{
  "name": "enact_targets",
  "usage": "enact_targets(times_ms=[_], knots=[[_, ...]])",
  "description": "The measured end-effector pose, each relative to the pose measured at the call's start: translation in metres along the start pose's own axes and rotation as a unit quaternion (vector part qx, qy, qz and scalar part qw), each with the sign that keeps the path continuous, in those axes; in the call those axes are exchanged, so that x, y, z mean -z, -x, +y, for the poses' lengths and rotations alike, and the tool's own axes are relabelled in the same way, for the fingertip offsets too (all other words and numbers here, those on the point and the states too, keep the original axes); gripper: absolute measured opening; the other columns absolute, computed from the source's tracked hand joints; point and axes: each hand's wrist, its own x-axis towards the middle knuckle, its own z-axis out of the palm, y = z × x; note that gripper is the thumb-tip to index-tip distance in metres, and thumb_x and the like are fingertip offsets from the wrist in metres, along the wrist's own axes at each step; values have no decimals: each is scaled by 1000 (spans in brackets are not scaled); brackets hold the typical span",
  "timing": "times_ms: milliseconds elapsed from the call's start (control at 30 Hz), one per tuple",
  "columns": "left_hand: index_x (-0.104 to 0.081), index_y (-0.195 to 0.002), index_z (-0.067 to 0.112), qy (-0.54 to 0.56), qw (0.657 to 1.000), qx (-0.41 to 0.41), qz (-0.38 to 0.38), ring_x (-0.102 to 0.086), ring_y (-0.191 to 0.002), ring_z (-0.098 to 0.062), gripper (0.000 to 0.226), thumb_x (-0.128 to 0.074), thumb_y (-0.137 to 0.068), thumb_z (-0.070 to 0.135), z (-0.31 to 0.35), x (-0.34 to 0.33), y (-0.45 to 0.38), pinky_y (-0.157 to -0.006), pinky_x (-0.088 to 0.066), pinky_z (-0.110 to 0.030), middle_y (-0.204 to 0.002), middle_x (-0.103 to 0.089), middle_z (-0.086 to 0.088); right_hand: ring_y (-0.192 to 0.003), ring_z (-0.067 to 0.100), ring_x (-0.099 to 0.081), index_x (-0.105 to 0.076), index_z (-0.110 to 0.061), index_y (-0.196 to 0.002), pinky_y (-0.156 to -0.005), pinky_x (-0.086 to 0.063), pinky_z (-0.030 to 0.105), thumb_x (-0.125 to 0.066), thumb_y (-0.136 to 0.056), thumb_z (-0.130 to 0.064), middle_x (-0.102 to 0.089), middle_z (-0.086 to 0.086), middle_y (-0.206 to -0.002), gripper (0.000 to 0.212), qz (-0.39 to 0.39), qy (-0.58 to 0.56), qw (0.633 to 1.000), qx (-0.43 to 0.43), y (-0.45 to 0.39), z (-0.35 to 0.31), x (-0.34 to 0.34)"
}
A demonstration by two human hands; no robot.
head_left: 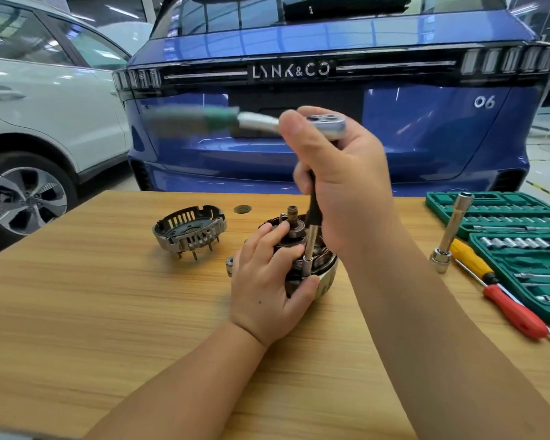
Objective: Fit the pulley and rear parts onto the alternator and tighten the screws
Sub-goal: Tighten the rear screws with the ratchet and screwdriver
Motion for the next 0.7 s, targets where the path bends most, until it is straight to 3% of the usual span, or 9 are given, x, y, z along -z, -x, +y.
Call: enact_targets(times_ms=[100,200,333,467,567,633,700], knots=[[-73,-110,15,-1,1000,0,-1,-40,-141,-32,47,-53,-86,49,-2,-1,0,-107,-37,-59,-143,-55,-9,-48,10,-40,-62,-11,-93,-50,-39,23,-68,-95,-23,-49,-6,-57,13,35,10,999,-38,-5,-2,8],[-73,-107,14,3,1000,-1,-1,-40,-141,-33,45,-54,-85,49,-2,-1,0,-105,-38,-60,-142,-56,-9,-57,12,-48,-59,-18,-119,-60,-44,27,-63,-94,-16,-55,-1,-72,25,-64,-86,992,-67,-7,0,12],[-72,-103,14,7,1000,-4,-1,-40,-141,-34,43,-55,-85,49,-2,-1,-1,-105,-38,-61,-142,-56,-9,-63,16,-52,-57,-30,-128,-62,-49,28,-60,-95,-4,-57,3,-81,42,-115,-18,990,75,-5,12,5],[-72,-105,14,3,1000,-6,1,-41,-140,-34,44,-55,-85,48,0,0,-1,-106,-37,-58,-142,-56,-9,-62,15,-50,-65,-28,-120,-55,-47,26,-51,-95,7,-62,-4,-80,45,-103,-65,990,72,-8,17,8],[-73,-102,13,3,1000,-8,8,-43,-138,-35,44,-55,-84,48,1,-1,-1,-105,-39,-58,-140,-57,-10,-66,23,-45,-61,-19,-126,-57,-40,32,-61,-89,-17,-59,9,-88,37,-125,-143,981,32,-9,16,13],[-73,-101,14,4,1000,-2,5,-40,-141,-32,43,-54,-85,49,0,-1,-1,-107,-37,-57,-141,-56,-8,-66,24,-45,-58,-14,-127,-60,-36,35,-78,-72,-47,-57,14,-87,67,-153,-183,971,-3,-11,13,16],[-73,-101,14,3,1000,-2,2,-40,-140,-33,43,-53,-86,50,-1,-1,-1,-107,-37,-57,-141,-56,-8,-65,22,-49,-58,-14,-126,-60,-40,32,-78,-74,-46,-58,12,-85,64,-143,-194,970,-16,-12,12,18]])
